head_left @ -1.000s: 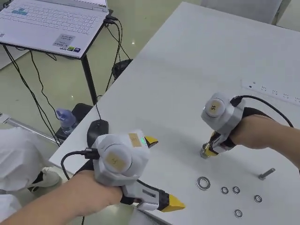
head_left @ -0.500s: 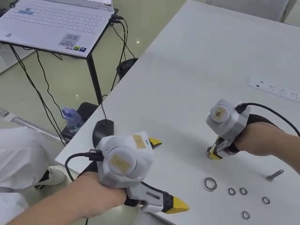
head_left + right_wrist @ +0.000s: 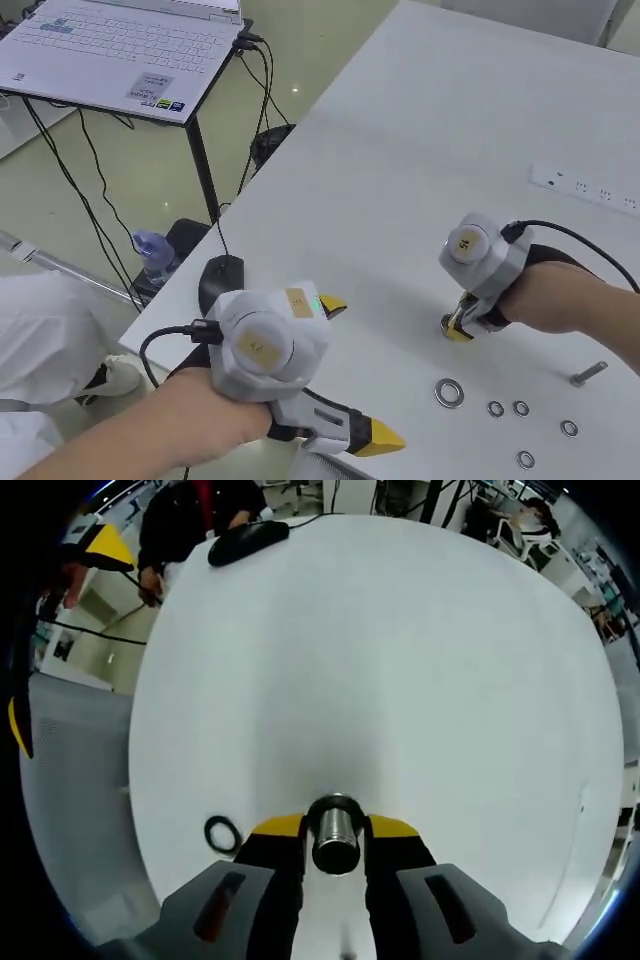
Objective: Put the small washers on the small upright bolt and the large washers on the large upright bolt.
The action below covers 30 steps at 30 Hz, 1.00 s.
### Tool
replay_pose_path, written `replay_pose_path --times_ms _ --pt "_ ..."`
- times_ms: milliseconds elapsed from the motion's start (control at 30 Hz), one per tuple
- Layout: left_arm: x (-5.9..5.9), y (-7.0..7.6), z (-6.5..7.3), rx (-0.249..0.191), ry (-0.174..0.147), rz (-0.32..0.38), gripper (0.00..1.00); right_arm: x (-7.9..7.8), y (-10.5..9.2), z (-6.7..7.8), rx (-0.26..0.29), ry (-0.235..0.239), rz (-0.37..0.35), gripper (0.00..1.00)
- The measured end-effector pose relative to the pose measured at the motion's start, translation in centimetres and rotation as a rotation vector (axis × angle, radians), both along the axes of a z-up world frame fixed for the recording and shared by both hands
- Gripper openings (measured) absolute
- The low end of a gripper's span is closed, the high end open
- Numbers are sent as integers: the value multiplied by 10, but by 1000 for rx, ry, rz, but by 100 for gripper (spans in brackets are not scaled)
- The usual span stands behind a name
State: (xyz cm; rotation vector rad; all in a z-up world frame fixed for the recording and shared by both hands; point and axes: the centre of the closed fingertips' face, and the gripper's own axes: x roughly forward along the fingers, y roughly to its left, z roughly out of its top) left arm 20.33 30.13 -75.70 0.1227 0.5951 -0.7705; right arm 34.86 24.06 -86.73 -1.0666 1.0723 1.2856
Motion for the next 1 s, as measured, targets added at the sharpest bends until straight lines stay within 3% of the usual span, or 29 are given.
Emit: replay_pose_path --times_ms 333,467,600,1000 --pt "-1 -2 1 -5 4 -2 90 -3 0 1 6 11 34 24" --pt "0 -2 1 -12 2 8 90 -7 0 1 15 32 33 29" --pt "-1 -3 2 -13 2 5 90 -7 -1 4 18 21 65 35" --pt "-3 -2 3 -13 2 15 88 -9 -1 35 57 15 97 35"
